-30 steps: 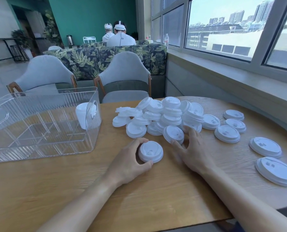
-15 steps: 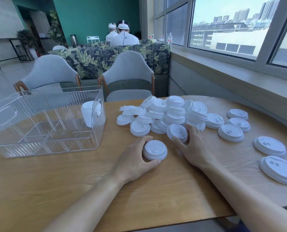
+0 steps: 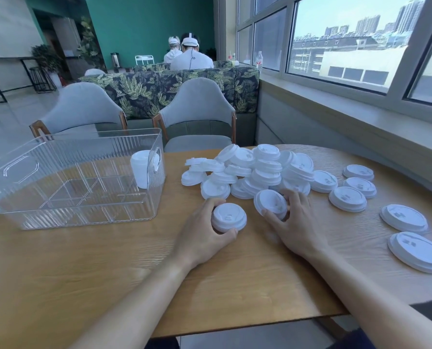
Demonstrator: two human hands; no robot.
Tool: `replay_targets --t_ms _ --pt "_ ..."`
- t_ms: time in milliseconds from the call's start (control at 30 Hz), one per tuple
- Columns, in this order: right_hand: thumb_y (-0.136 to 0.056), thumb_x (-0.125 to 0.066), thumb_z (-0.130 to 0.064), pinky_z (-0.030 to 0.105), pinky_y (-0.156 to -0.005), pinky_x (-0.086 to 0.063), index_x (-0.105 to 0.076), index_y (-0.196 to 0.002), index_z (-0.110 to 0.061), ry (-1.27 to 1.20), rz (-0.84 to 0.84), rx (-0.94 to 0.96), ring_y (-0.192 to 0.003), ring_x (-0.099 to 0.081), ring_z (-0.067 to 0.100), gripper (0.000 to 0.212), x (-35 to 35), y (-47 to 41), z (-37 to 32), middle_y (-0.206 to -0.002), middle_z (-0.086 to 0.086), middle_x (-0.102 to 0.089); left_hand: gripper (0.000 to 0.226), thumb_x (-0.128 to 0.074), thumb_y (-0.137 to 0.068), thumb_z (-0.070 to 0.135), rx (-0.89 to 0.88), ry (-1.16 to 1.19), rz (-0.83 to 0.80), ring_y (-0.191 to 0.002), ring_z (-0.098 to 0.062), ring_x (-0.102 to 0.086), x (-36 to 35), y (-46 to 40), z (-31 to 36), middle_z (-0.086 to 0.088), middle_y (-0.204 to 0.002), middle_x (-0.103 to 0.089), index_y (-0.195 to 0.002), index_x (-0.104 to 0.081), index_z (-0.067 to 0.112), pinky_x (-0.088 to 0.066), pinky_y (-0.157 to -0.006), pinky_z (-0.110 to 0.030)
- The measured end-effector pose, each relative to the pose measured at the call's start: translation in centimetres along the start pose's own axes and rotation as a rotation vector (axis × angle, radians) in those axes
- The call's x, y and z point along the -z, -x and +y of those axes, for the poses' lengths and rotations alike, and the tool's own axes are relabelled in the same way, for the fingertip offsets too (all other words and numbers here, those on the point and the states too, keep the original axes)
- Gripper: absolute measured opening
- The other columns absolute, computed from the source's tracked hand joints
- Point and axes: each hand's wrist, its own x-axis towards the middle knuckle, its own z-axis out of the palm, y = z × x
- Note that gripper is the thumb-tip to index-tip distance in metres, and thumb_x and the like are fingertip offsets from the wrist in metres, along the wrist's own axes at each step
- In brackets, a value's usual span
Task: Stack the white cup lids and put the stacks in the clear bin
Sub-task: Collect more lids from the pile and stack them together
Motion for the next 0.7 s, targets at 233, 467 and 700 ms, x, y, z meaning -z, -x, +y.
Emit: replay_targets --t_ms 233,467,700 --pt "-0.079 -0.054 -0.073 0.036 -0.103 -0.038 -0.043 -0.137 -0.025 0.102 -0.057 0.031 -0.124 -0.04 0.02 0.076 0.4 2.8 -1.7 -0.127 -0.002 -0.045 0.063 -0.085 -0.076 0.035 0.033 0.082 0.102 -0.111 0.001 -0.058 0.2 0.2 0.2 0.03 -0.117 -0.057 -0.129 -0.052 0.031 -0.05 -0.097 -0.026" --pt "-0.077 -0.043 -0.084 0.034 -0.104 -0.035 -0.051 -0.122 -0.029 0.32 -0.135 0.054 -0.117 -0.043 0.02 0.072 0.4 3.7 -2.7 -0.114 -0.006 -0.045 0.06 -0.086 -0.076 0.033 0.016 0.076 0.103 -0.111 -0.001 -0.058 0.1 0.2 0.1 0.022 -0.12 -0.059 -0.127 -0.053 0.028 -0.05 -0.096 -0.027" --pt "-0.068 -0.042 -0.092 0.034 -0.104 -0.033 -0.048 -0.114 -0.032 0.338 -0.161 0.044 -0.115 -0.039 0.017 0.076 0.5 3.7 -3.0 -0.11 -0.009 -0.043 0.064 -0.084 -0.075 0.04 0.003 0.051 0.086 -0.115 -0.006 -0.058 0.0 0.2 -0.1 0.018 -0.125 -0.059 -0.129 -0.052 0.027 -0.05 -0.099 -0.033"
